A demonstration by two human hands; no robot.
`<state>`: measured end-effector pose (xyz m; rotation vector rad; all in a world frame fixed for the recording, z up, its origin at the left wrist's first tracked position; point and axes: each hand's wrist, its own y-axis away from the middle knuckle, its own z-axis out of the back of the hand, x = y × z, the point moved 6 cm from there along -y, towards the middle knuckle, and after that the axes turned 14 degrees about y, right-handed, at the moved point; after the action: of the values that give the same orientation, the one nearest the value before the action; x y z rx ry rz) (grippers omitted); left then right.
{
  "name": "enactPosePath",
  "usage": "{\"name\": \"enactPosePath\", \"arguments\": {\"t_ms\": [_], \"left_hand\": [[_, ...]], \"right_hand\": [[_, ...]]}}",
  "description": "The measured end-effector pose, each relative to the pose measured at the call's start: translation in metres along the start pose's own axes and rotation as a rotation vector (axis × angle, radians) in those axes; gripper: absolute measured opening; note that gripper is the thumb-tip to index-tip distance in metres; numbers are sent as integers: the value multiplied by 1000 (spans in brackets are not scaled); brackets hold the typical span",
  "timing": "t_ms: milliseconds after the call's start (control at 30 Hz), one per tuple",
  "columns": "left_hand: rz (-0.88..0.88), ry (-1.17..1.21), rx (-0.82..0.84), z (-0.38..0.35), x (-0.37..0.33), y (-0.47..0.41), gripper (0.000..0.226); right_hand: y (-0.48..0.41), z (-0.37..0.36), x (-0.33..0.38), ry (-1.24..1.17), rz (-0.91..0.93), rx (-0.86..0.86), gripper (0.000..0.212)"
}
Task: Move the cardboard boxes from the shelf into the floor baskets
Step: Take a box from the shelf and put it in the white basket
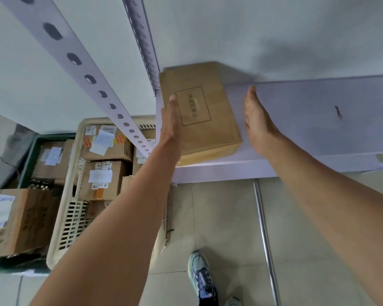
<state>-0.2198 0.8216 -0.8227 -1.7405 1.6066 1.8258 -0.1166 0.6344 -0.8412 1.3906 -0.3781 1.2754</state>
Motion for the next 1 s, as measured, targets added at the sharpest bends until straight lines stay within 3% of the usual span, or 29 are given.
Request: {"name": "enactPosePath", "arguments": {"t_ms": [100, 233, 300, 400, 533, 667, 900, 1000], "left_hand": [[41, 65, -28, 5, -7, -19, 74], [63, 59, -112, 11, -7, -44, 52], [75, 41, -125, 8, -5, -47, 54], [72, 82, -107, 1, -1, -48, 74], [-8, 128, -109, -6, -8, -34, 83], [-51, 183, -77, -8, -20, -25, 84], [-126, 259, 34, -14, -36, -17, 91], [-172, 286, 33, -11, -34, -17, 82]], "right_hand": [[-21, -3, 3, 22, 3, 60, 93], [-35, -10, 4, 34, -8, 152, 91], [-35, -13, 5, 39, 2, 214, 87], [-26, -9, 5, -34, 43, 209, 78], [-14, 13, 7, -115, 88, 82, 80], [0, 28, 6, -278, 77, 76, 85], [13, 38, 15, -274, 148, 56, 83], [17, 39, 18, -302, 190, 43, 83]]}}
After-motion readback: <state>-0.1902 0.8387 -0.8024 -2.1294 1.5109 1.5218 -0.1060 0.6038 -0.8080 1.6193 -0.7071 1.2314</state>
